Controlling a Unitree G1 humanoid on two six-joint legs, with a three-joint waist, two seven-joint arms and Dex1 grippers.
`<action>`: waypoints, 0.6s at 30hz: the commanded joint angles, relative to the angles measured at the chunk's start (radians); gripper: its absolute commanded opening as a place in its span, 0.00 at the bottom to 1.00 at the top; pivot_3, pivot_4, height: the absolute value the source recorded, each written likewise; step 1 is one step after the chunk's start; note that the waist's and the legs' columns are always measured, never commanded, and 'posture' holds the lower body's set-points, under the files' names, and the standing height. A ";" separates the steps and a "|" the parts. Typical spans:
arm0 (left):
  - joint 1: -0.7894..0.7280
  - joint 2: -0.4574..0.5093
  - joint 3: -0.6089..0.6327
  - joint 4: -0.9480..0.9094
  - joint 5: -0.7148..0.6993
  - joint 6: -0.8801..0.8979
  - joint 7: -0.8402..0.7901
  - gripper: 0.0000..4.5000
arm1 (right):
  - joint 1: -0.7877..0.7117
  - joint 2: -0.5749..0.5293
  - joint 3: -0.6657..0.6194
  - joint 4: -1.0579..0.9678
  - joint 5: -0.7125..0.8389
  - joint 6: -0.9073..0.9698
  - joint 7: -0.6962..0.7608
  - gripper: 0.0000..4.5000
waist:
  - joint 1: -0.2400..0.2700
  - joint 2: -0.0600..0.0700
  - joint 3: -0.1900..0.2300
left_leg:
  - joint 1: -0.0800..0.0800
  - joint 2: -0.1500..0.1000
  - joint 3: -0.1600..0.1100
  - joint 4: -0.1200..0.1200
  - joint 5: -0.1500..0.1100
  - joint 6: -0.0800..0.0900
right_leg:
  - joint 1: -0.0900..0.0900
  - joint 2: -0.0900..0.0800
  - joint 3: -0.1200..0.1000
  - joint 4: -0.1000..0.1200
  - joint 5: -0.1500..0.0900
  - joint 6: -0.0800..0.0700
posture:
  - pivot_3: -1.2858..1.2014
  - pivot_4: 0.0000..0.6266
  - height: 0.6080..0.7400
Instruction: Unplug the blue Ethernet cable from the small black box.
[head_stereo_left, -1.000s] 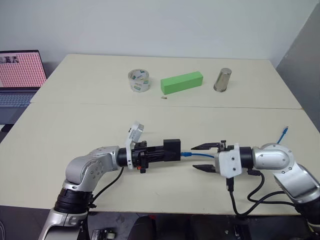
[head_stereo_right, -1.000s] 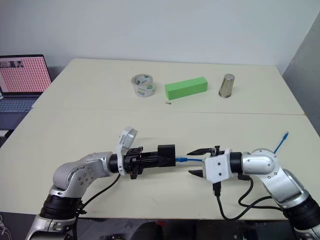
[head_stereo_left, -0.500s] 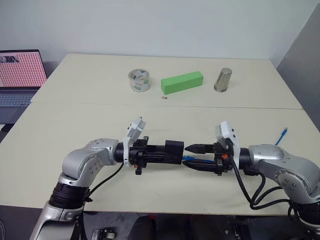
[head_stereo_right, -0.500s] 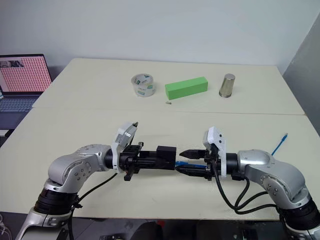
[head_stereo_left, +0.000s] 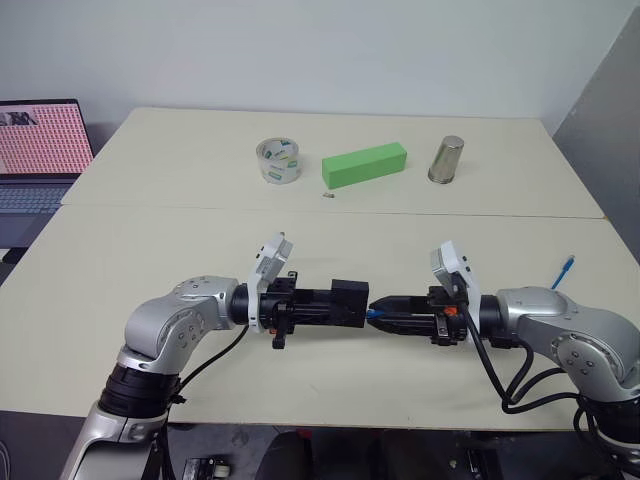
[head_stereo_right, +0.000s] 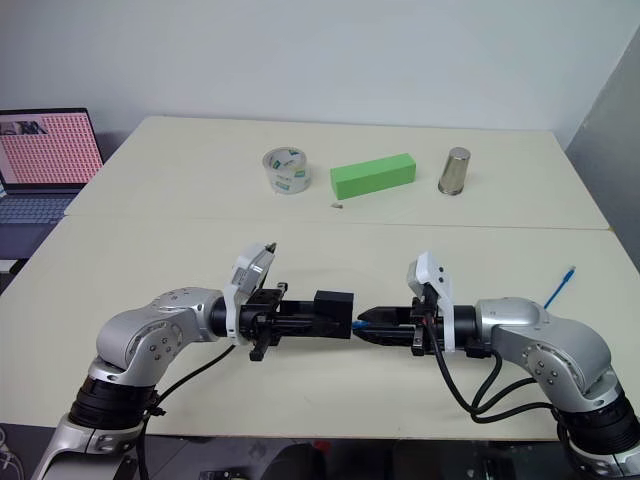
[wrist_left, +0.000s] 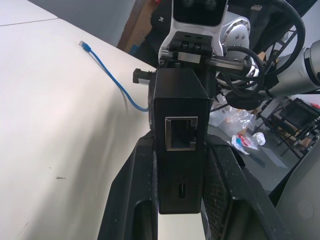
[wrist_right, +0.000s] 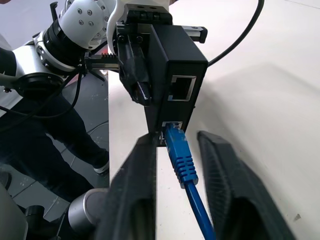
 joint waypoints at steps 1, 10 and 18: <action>-0.017 -0.011 0.003 -0.031 -0.009 -0.022 -0.003 0.18 | -0.014 -0.008 -0.004 -0.021 -0.012 -0.008 0.018 0.04 | 0.000 0.000 0.000 | 0.000 0.000 0.000 0.000 0.000 0.000 | 0.000 0.000 0.000 0.000 0.000 0.000 | 0.52 0.24 1.00; -0.007 0.003 -0.025 -0.048 0.011 -0.042 -0.035 0.18 | -0.035 -0.019 0.008 -0.005 -0.026 0.003 0.050 0.01 | 0.000 0.000 0.000 | 0.000 0.000 0.000 0.000 0.000 0.000 | 0.000 0.000 0.000 0.000 0.000 0.000 | 0.52 0.24 1.00; -0.004 0.096 -0.050 0.056 0.179 -0.230 -0.099 0.18 | -0.021 -0.123 -0.003 0.075 -0.097 -0.036 0.159 0.01 | 0.000 0.000 0.000 | 0.000 0.000 0.000 0.000 -0.001 0.003 | 0.000 0.000 0.000 0.000 0.000 0.000 | 0.52 0.24 1.00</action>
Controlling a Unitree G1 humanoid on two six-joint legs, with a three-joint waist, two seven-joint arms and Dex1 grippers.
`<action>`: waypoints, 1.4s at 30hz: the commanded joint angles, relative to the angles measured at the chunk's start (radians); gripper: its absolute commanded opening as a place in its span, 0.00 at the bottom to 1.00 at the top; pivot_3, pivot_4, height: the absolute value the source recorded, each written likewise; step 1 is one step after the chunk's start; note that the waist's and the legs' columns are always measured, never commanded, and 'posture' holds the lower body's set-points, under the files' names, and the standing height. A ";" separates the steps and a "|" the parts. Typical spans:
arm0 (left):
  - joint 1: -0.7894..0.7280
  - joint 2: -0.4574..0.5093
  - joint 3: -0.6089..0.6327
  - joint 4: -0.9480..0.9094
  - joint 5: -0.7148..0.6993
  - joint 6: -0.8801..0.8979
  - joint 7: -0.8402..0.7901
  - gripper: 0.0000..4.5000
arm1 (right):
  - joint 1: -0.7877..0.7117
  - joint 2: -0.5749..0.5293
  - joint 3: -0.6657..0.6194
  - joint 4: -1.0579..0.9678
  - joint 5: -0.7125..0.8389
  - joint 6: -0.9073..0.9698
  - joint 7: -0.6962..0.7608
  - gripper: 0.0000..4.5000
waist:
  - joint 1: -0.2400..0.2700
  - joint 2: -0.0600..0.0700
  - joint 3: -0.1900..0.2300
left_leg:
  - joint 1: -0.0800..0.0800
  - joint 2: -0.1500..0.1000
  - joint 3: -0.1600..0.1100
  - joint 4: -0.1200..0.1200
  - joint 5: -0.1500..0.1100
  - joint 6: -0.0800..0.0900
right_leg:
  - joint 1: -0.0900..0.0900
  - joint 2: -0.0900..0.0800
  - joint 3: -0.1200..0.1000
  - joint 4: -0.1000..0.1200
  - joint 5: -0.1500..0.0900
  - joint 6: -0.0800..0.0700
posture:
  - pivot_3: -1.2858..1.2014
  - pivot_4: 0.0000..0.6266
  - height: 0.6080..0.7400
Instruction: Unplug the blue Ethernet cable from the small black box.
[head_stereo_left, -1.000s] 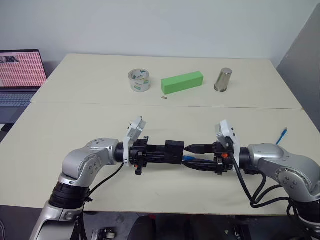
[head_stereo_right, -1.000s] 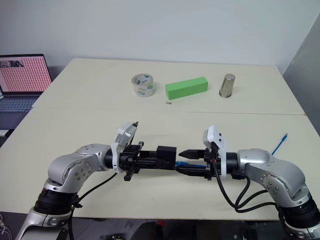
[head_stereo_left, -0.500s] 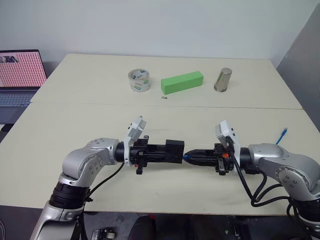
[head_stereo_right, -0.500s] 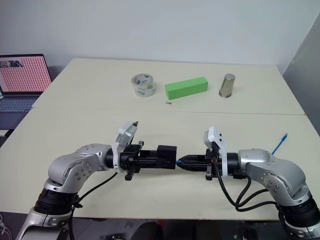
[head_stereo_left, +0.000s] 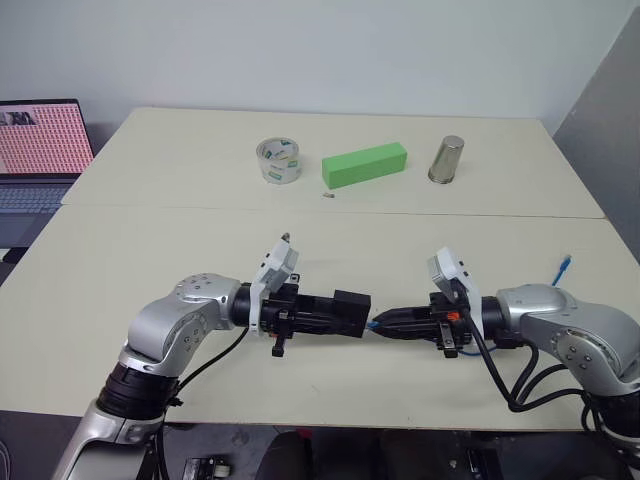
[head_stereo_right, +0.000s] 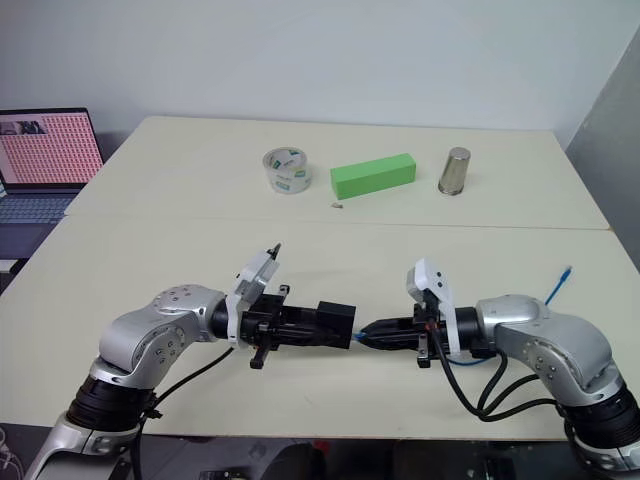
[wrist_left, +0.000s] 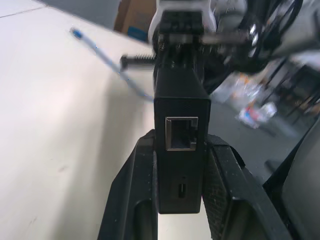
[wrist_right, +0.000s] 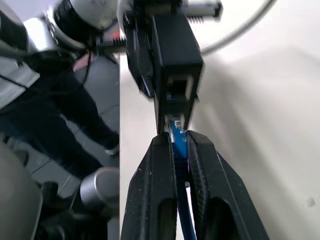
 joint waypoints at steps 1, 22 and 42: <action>-0.004 0.020 0.012 0.030 0.049 -0.076 -0.023 0.18 | 0.004 -0.028 -0.036 0.009 -0.030 -0.040 0.043 0.01 | 0.000 0.000 0.000 | 0.000 0.000 0.000 0.000 0.000 0.000 | 0.000 0.000 0.000 0.000 0.000 0.000 | 0.52 0.24 1.00; 0.009 -0.131 0.108 0.179 0.254 -0.312 0.335 0.18 | -0.227 0.299 -0.056 0.654 -0.591 -0.579 -0.373 0.56 | -0.004 0.000 0.000 | -0.006 0.001 0.005 -0.001 0.002 -0.003 | -0.007 -0.002 0.002 0.002 0.000 0.000 | 0.52 0.24 1.00; -0.095 -0.291 0.279 0.731 0.460 -0.807 0.828 0.18 | -0.107 0.222 0.008 0.055 -0.304 -0.243 -0.112 0.99 | 0.002 0.000 0.000 | -0.005 0.000 0.004 0.001 0.002 -0.003 | -0.007 -0.002 0.000 0.002 0.000 0.000 | 0.52 0.24 1.00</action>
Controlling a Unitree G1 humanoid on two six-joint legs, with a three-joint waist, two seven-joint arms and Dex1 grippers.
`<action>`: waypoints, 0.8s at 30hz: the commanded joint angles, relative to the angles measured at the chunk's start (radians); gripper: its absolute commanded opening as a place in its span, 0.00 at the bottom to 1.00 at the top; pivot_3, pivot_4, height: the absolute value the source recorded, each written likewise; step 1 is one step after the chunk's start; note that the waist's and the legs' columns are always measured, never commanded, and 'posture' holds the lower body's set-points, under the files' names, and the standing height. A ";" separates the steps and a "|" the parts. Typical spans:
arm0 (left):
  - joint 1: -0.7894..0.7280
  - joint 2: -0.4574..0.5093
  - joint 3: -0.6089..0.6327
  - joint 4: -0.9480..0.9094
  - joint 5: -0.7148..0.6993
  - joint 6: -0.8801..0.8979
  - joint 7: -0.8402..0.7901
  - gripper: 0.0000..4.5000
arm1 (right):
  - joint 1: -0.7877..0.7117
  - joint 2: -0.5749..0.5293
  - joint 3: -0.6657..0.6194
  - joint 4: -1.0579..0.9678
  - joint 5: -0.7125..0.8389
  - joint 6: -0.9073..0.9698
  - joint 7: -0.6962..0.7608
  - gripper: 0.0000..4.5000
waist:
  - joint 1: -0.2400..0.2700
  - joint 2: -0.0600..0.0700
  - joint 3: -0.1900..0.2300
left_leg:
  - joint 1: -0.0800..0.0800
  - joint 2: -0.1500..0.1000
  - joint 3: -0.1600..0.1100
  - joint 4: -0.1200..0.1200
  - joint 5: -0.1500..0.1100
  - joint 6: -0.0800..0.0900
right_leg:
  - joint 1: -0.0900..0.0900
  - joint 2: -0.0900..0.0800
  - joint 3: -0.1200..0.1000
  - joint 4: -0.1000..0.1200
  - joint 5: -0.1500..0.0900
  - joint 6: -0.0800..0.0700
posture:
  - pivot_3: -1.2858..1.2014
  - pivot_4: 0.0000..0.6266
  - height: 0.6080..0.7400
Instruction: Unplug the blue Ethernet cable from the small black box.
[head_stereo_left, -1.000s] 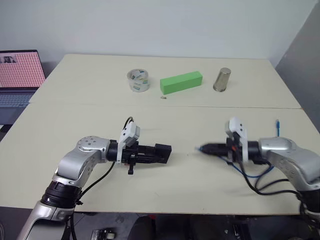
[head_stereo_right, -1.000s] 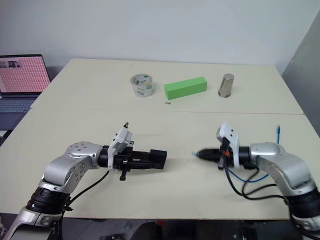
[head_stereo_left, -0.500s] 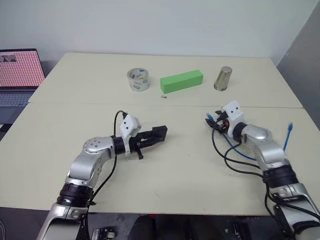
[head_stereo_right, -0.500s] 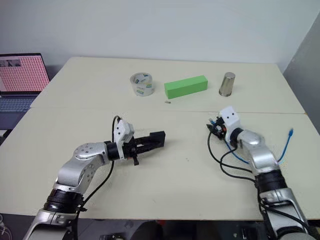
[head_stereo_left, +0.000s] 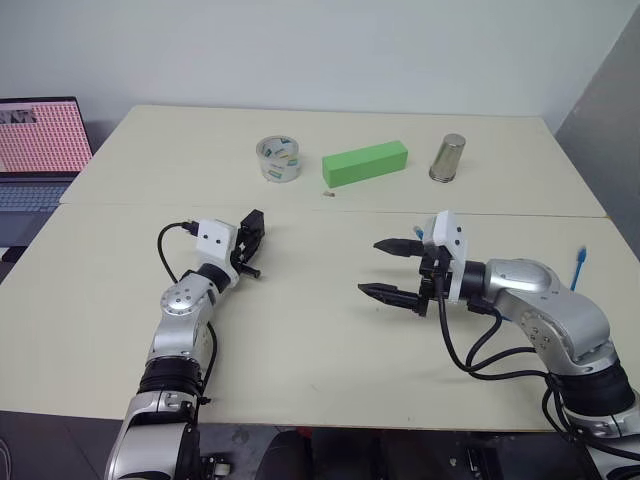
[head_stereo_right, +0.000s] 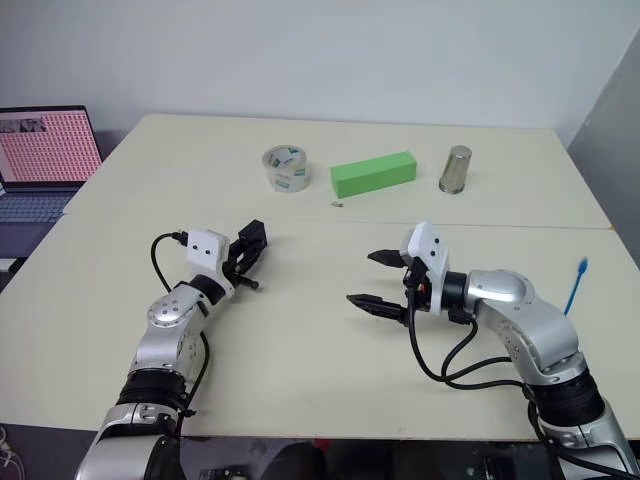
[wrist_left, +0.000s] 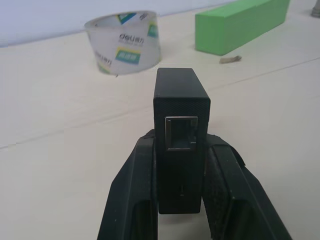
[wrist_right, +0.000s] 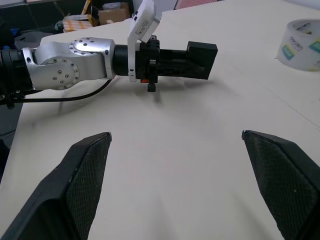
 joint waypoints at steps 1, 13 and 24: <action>-0.017 -0.008 0.009 0.020 0.003 -0.040 0.002 0.18 | -0.014 -0.003 -0.003 -0.022 -0.016 -0.007 -0.006 0.99 | -0.001 0.000 0.000 | 0.000 0.000 0.000 0.000 0.000 0.000 | 0.000 0.000 0.000 0.000 0.000 0.000 | 0.52 0.24 1.00; 0.199 0.033 0.010 -0.276 -0.058 0.153 -0.069 0.69 | 0.040 0.023 -0.019 -0.043 -0.057 0.002 -0.092 1.00 | -0.006 0.000 -0.001 | 0.001 0.001 0.000 -0.001 0.000 0.000 | 0.000 0.000 0.000 0.001 0.000 0.000 | 0.52 0.24 1.00; 0.389 0.277 0.080 -0.808 -0.200 0.538 -0.204 0.69 | 0.225 -0.071 -0.236 -0.111 -0.005 0.030 -0.122 1.00 | 0.000 0.000 0.000 | 0.003 0.000 -0.001 -0.001 0.000 0.000 | 0.004 0.000 0.000 -0.001 0.000 0.000 | 0.52 0.24 1.00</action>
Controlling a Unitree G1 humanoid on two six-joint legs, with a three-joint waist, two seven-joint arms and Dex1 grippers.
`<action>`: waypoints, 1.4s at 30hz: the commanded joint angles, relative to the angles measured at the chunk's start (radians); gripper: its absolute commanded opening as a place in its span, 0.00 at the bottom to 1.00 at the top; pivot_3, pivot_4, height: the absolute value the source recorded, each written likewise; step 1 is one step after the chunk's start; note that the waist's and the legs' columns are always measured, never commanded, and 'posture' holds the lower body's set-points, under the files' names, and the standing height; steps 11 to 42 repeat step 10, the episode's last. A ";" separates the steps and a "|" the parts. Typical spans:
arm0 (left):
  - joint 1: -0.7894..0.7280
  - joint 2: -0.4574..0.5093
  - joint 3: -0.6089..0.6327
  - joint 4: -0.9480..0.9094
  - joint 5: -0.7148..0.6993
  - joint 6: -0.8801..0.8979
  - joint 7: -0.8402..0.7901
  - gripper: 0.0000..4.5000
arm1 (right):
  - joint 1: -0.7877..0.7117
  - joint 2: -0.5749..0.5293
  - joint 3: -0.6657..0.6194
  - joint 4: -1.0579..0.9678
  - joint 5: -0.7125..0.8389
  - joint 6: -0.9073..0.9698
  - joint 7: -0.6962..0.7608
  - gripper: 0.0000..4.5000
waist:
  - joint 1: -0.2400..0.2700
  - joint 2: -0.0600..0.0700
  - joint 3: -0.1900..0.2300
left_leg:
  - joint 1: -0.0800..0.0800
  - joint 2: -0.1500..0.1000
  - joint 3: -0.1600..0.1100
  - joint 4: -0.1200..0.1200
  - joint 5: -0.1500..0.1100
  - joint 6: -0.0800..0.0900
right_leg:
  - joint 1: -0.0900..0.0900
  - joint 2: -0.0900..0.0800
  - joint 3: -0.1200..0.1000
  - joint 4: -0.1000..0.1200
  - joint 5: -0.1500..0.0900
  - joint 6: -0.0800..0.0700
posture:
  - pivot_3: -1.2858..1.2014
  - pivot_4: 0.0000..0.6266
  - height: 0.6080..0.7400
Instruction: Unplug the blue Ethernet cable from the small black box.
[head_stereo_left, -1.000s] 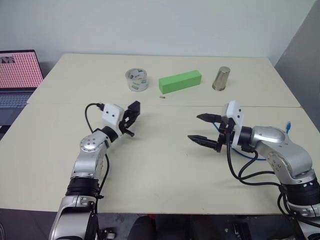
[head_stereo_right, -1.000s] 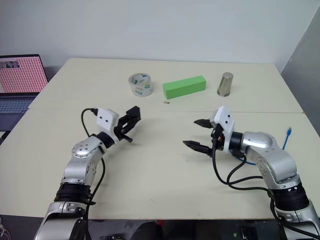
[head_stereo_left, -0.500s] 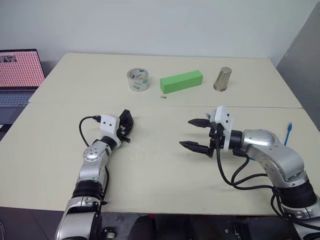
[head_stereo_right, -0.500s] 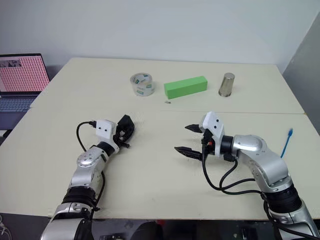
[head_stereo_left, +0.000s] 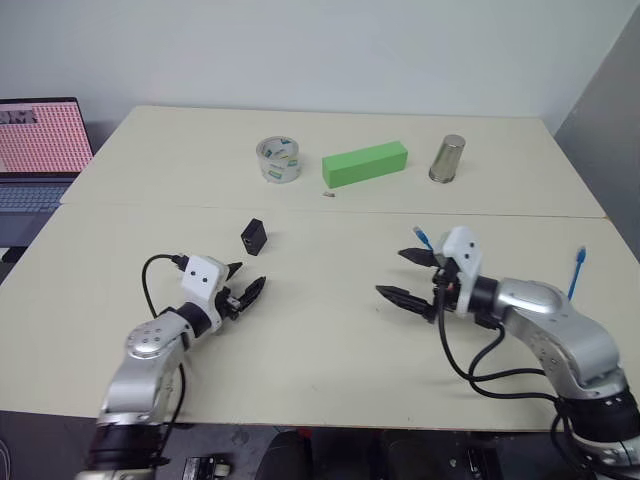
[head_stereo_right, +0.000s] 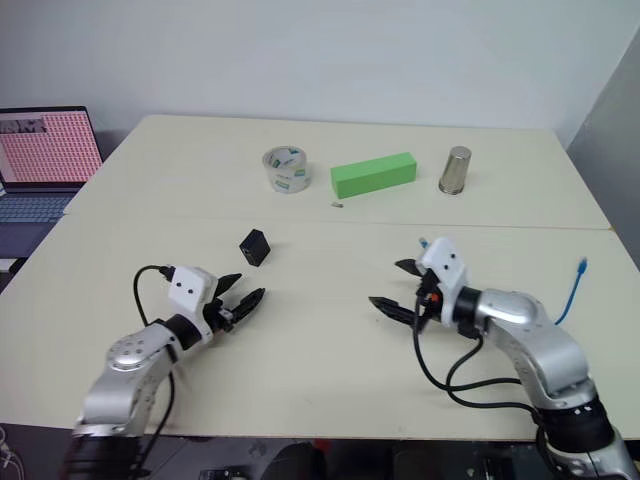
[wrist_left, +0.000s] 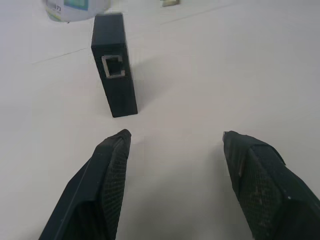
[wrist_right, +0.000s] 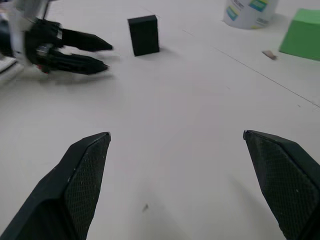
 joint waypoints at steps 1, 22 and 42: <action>-0.003 0.079 0.070 -0.112 -0.076 0.089 -0.057 0.69 | 0.036 -0.041 -0.109 -0.055 0.044 0.015 0.007 1.00 | -0.002 0.000 0.000 | 0.001 0.000 0.000 0.000 0.000 0.000 | 0.001 0.000 0.000 0.000 0.000 0.000 | 0.52 0.24 1.00; -0.023 0.122 0.105 -0.177 -0.168 0.201 -0.098 0.69 | 0.032 -0.064 -0.129 -0.033 0.061 0.034 0.013 1.00 | -0.003 0.001 0.000 | 0.002 0.000 0.000 -0.001 -0.002 0.003 | 0.001 0.001 0.000 0.000 0.000 0.000 | 0.52 0.24 1.00; -0.023 0.122 0.105 -0.177 -0.168 0.201 -0.098 0.69 | 0.032 -0.064 -0.129 -0.033 0.061 0.034 0.013 1.00 | -0.003 0.001 0.000 | 0.002 0.000 0.000 -0.001 -0.002 0.003 | 0.001 0.001 0.000 0.000 0.000 0.000 | 0.52 0.24 1.00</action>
